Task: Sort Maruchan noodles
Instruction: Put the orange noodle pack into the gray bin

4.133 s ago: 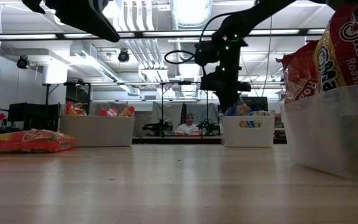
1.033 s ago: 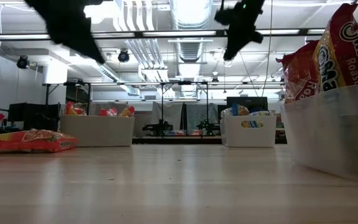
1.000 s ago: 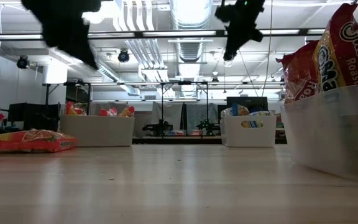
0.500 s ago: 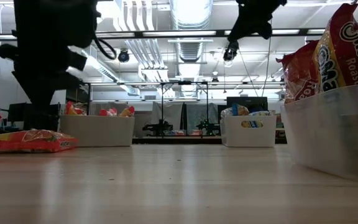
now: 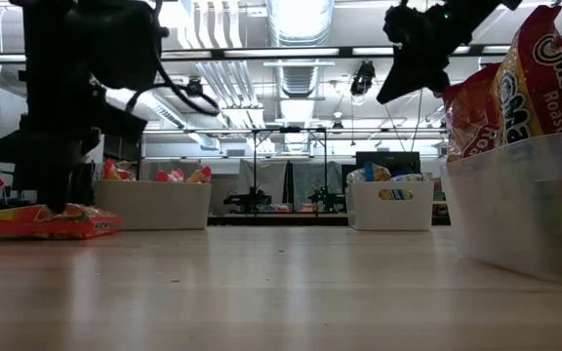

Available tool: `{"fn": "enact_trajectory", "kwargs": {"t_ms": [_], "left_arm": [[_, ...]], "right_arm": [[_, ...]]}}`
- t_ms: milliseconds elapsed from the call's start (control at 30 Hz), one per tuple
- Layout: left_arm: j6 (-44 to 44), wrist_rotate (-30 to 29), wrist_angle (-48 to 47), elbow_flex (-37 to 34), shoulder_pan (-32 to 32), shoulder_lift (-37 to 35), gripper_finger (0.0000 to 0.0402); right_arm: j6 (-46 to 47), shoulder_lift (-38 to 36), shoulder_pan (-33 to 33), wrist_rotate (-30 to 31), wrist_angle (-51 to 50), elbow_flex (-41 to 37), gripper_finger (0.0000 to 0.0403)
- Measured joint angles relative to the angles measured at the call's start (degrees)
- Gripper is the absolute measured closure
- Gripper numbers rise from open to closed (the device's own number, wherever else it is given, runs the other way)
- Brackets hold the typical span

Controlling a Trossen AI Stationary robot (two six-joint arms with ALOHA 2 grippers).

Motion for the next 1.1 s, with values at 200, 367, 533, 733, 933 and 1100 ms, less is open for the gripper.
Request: {"fn": "enact_trajectory", "kwargs": {"t_ms": [200, 367, 533, 733, 933, 1100], "left_arm": [[-0.9, -0.1, -0.6, -1.9, 0.3, 1.6, 0.0235], [-3.8, -1.0, -0.2, -5.1, 0.3, 1.8, 0.0243], [-4.9, -1.1, 0.1, -6.0, 0.1, 1.7, 0.0294], [-5.0, 0.0, 0.4, -4.9, 0.1, 1.3, 0.0392], [-4.8, -2.0, -0.1, -2.0, -0.1, -2.6, 0.0399], [-4.2, -8.1, -0.1, 0.9, -0.1, -11.6, 0.0401]], "right_arm": [[0.6, -0.6, 0.0, 0.0, 3.6, -3.0, 0.0394], [0.6, -0.5, 0.0, 0.0, 6.2, -4.6, 0.0394], [0.5, -0.5, 0.0, 0.0, 6.8, -5.1, 0.0394], [-0.1, -0.5, 0.9, 0.1, 7.9, -5.1, 0.0394], [-0.6, -0.5, 2.2, 0.1, 8.0, -5.1, 0.0394], [-1.5, -0.5, 2.8, 0.0, 8.2, -5.1, 0.0394]]}}
